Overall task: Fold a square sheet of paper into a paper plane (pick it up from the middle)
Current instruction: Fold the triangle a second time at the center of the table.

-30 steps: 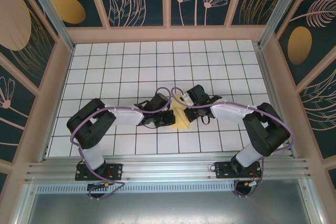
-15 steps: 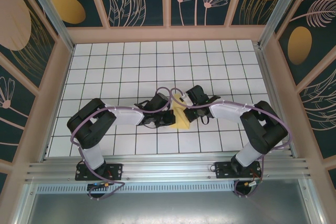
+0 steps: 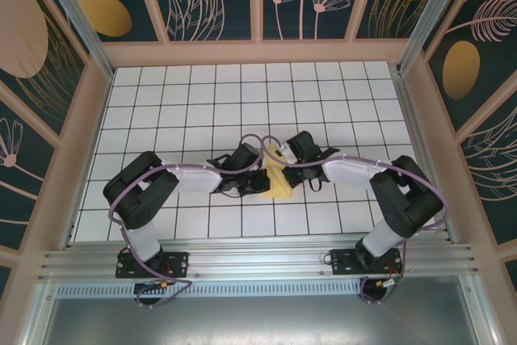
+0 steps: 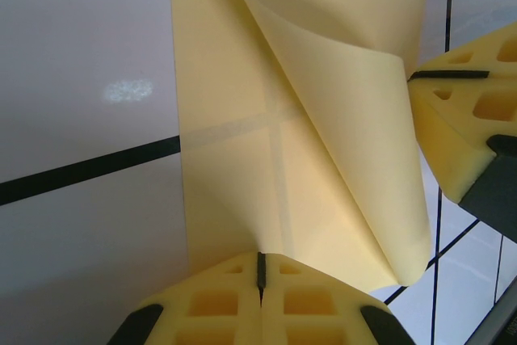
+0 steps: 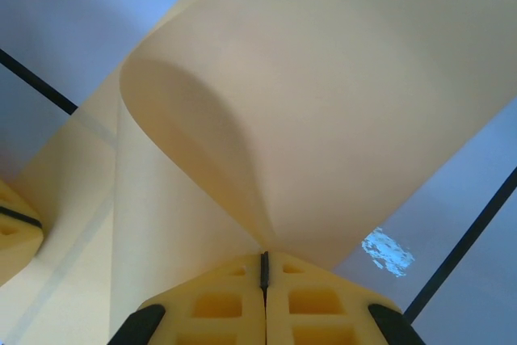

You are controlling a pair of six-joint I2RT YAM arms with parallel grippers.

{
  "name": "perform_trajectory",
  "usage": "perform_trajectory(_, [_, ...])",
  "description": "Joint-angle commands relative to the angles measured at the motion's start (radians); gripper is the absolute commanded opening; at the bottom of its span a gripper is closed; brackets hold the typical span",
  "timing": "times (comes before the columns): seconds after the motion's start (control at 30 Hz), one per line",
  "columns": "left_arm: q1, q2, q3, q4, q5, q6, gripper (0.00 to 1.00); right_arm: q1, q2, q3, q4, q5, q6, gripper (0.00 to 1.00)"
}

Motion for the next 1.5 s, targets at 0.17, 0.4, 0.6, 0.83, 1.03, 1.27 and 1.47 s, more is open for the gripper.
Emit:
perform_trajectory(0.17, [-0.005, 0.031, 0.005, -0.068, -0.028, 0.025, 0.0, -0.008, -0.003, -0.005, 0.003, 0.016, -0.016, 0.07])
perform_trajectory(0.4, [-0.005, 0.034, 0.01, -0.068, -0.026, 0.025, 0.0, -0.007, 0.022, -0.002, 0.002, 0.029, -0.02, 0.07])
perform_trajectory(0.6, [-0.005, 0.033, 0.009, -0.068, -0.027, 0.025, 0.0, -0.007, 0.031, -0.006, 0.007, 0.036, -0.022, 0.07])
perform_trajectory(0.83, [-0.005, 0.024, 0.017, -0.064, -0.023, 0.02, 0.02, -0.007, 0.03, -0.006, 0.002, 0.03, -0.021, 0.07])
perform_trajectory(1.03, [-0.005, -0.037, 0.037, -0.027, -0.034, -0.015, 0.08, -0.006, 0.001, -0.014, 0.003, -0.005, -0.017, 0.07])
perform_trajectory(1.27, [-0.004, -0.108, 0.046, 0.048, -0.091, -0.098, 0.1, -0.007, -0.021, -0.019, 0.007, -0.017, -0.014, 0.07])
perform_trajectory(1.47, [0.005, -0.103, -0.014, 0.233, -0.102, -0.24, 0.12, -0.007, -0.022, -0.02, 0.009, -0.021, -0.015, 0.07])
